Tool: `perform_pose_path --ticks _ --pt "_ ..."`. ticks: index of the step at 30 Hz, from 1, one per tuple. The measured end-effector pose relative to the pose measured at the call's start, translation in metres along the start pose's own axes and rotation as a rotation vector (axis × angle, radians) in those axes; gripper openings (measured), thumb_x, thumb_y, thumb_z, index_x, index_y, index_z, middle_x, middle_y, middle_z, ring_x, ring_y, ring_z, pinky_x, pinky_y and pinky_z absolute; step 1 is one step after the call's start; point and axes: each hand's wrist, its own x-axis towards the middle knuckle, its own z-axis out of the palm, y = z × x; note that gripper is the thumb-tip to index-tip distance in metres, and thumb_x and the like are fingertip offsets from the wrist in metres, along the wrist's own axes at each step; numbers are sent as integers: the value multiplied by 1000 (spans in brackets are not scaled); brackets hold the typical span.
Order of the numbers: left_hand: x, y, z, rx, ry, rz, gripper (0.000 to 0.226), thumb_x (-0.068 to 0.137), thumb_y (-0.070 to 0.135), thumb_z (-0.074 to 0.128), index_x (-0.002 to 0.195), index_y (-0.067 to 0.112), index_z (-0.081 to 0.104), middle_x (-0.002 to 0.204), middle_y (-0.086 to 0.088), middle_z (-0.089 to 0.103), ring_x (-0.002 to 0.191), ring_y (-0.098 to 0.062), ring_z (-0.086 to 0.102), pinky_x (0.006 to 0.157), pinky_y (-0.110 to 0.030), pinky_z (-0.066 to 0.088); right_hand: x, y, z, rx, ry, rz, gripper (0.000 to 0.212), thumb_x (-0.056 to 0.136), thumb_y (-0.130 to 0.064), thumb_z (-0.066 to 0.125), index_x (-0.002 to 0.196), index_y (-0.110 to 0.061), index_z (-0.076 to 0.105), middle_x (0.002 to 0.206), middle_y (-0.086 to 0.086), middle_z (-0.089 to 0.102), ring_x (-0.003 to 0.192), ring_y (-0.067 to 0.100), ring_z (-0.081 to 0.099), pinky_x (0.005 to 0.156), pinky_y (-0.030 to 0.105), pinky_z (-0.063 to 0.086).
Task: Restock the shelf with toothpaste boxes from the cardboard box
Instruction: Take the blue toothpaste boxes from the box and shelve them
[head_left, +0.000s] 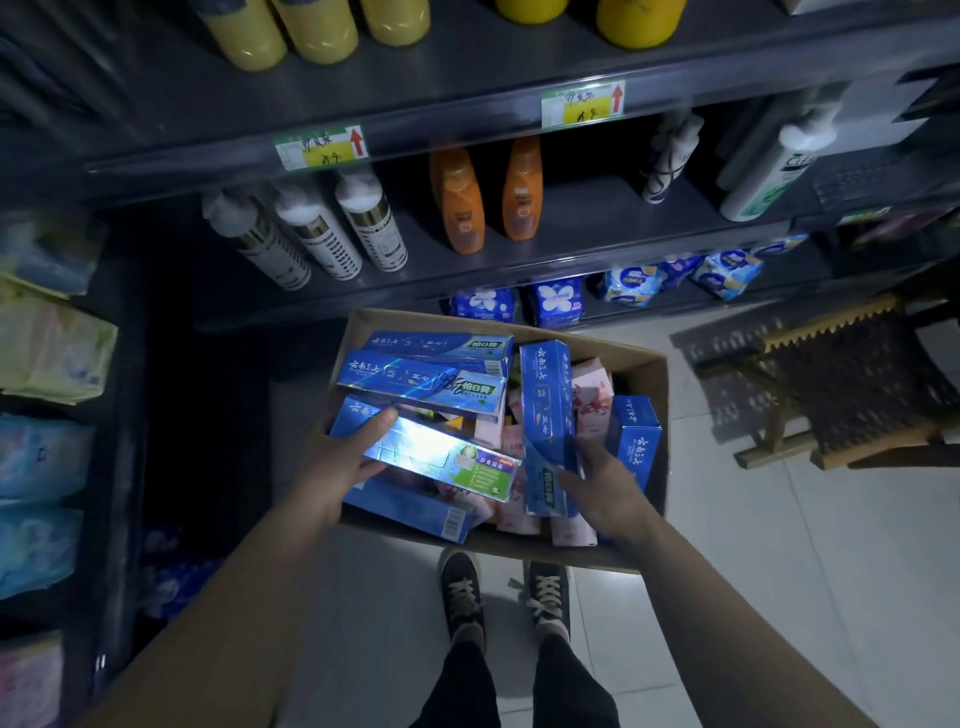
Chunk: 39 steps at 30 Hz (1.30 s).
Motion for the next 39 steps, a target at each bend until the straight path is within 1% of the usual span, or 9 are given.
perform_pose_path --ticks 3,6,9,12,19,24,29,36,39 --pt "5 -5 -8 5 47 -13 35 78 27 78 110 21 64 110 -4 70 94 -17 69 78 -29 56 8 5 7 16 7 60 39 96 -8 50 134 -14 43 130 8 53 123 29 51 63 18 45" --pt "9 -9 -13 44 68 -61 52 66 42 84 109 21 65 109 -2 71 90 -17 70 87 -38 55 13 8 11 2 12 90 35 96 -7 50 130 -14 43 123 7 54 121 29 52 69 25 47" --pt "9 -13 -16 46 72 -56 41 69 40 83 103 22 68 105 -1 72 92 -14 70 78 -31 56 22 10 17 -6 40 113 33 94 -5 51 126 -13 45 111 2 52 118 29 54 73 30 47" --pt "6 -13 -16 9 89 -42 21 77 29 79 94 22 69 100 1 72 94 -14 69 71 -26 55 33 12 24 -40 84 171 33 92 -8 53 123 -14 46 114 6 55 113 31 56 80 37 51" --pt "6 -12 -19 -48 163 -35 17 81 23 76 94 19 66 97 -1 70 86 -13 68 68 -23 58 40 14 34 32 198 199 38 82 -8 65 117 -12 50 117 8 58 108 27 59 80 40 56" --pt "3 -10 -25 -65 209 -29 16 80 28 76 89 19 66 93 -5 70 81 -17 68 70 -27 58 25 3 27 362 104 175 33 85 2 64 116 -3 57 111 10 66 94 22 65 60 27 52" --pt "-4 5 -29 -93 314 -5 22 80 35 75 82 19 59 83 -5 65 71 -16 64 65 -25 58 -1 -18 10 714 -11 119 30 86 5 62 115 -1 57 111 15 67 92 29 69 76 42 58" --pt "-32 43 -38 -219 297 73 29 85 37 70 102 16 60 86 -4 64 67 -15 59 75 -33 57 -24 -62 -15 847 -231 13 32 85 0 62 116 -7 56 110 12 68 94 23 68 70 39 56" --pt "-48 59 -46 -259 316 106 24 86 38 69 94 18 60 84 -3 63 66 -13 59 78 -35 56 -32 -87 -24 856 -340 -32 35 82 -4 64 115 -9 55 109 13 68 92 25 68 68 40 57"
